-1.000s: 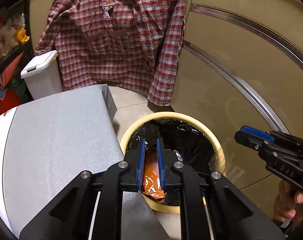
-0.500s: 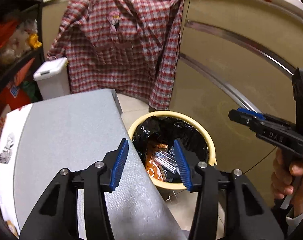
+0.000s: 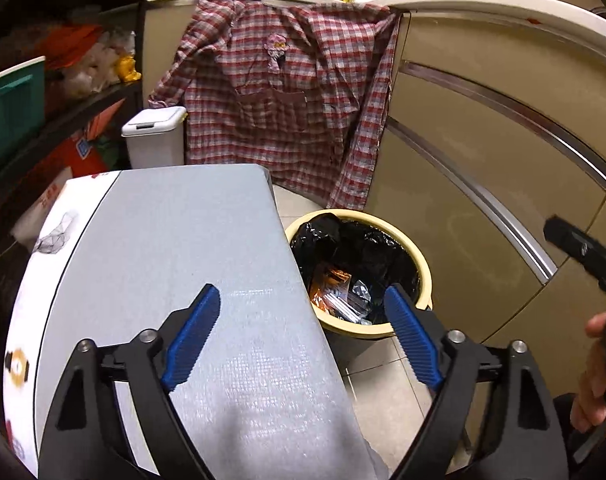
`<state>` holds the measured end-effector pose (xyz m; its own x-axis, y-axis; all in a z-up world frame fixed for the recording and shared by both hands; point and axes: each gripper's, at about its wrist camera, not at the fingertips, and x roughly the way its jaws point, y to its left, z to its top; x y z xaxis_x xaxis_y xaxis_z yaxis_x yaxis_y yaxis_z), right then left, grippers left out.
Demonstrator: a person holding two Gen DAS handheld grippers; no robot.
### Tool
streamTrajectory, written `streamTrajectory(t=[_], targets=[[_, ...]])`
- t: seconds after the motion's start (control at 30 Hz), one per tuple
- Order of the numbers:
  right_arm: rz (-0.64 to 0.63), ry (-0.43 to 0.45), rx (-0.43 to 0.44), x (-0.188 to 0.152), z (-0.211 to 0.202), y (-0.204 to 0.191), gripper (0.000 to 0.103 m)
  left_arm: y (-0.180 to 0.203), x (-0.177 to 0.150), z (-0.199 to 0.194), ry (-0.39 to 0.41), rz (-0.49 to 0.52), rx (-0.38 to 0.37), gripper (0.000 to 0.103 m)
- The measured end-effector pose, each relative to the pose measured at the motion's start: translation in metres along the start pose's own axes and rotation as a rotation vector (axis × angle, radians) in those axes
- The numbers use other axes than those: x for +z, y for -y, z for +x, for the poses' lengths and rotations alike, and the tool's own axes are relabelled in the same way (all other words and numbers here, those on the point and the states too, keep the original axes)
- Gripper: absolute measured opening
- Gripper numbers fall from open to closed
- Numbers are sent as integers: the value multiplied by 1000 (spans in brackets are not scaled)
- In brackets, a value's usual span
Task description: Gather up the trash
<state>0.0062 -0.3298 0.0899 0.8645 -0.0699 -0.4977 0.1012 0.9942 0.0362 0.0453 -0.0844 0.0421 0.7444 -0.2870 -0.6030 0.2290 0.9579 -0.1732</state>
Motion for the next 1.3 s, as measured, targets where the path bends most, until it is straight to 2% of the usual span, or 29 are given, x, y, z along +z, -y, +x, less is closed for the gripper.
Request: streamTrajectory(t=[0.17,0.33,0.73,1.3], targets=[[-40,16,-31,-29,-19,-10,98,-1,-15,-17,32,-23,16,91],[-21,-23,-54,-57,-15,-8,98,9,-30,-23,37,34,43,95],[-83,-26,-104,-60,-2,-16,98,11,-36,-18,40,48,72,95],[-99,-42,-119,-63,3,-20,98,10,-37,-15,39,40,77,95]])
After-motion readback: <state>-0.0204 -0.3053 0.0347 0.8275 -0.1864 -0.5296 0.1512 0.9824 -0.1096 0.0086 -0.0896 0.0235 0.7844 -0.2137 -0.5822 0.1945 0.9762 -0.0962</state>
